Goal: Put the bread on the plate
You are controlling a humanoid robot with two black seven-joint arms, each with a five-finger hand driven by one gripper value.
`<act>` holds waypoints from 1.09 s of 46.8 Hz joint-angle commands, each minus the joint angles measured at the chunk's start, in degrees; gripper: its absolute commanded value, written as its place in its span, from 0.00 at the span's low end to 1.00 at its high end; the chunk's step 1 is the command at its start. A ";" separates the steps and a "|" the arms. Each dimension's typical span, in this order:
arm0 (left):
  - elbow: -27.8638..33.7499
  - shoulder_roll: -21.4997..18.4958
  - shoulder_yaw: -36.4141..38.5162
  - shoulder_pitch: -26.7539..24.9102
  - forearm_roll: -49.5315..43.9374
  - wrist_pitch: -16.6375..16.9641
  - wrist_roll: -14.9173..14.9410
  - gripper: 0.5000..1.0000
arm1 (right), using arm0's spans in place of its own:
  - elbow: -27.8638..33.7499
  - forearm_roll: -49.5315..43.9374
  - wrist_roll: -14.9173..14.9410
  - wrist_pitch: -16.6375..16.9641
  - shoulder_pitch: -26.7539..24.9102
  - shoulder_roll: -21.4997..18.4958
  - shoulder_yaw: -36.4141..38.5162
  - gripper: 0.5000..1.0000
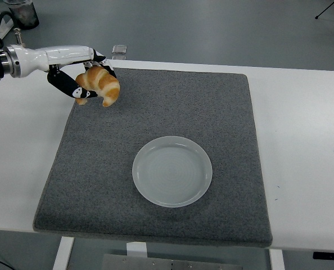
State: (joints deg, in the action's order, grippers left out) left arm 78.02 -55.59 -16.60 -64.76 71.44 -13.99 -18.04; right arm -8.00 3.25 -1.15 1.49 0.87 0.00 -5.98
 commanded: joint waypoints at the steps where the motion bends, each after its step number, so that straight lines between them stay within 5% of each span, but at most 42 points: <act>1: 0.29 -0.31 -1.68 -0.71 -0.78 -0.86 -0.15 0.00 | 0.00 0.00 0.01 0.00 0.00 0.00 0.00 0.90; 26: 5.56 0.57 -8.00 -2.65 -2.01 -8.94 -5.42 0.00 | 0.00 0.00 0.01 0.00 0.00 0.00 0.00 0.90; 38: 5.56 7.59 -11.35 -3.44 -2.01 -13.34 -5.87 0.00 | 0.00 0.00 0.01 0.00 0.00 0.00 0.00 0.90; 51: 4.15 15.33 -11.00 -3.18 -1.13 -13.08 -5.69 0.00 | 0.00 0.00 0.01 0.00 0.00 0.00 0.00 0.90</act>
State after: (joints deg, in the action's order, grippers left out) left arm 82.56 -41.69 -27.84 -68.04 70.18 -27.22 -23.77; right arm -8.00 3.25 -1.15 1.49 0.88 0.00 -5.98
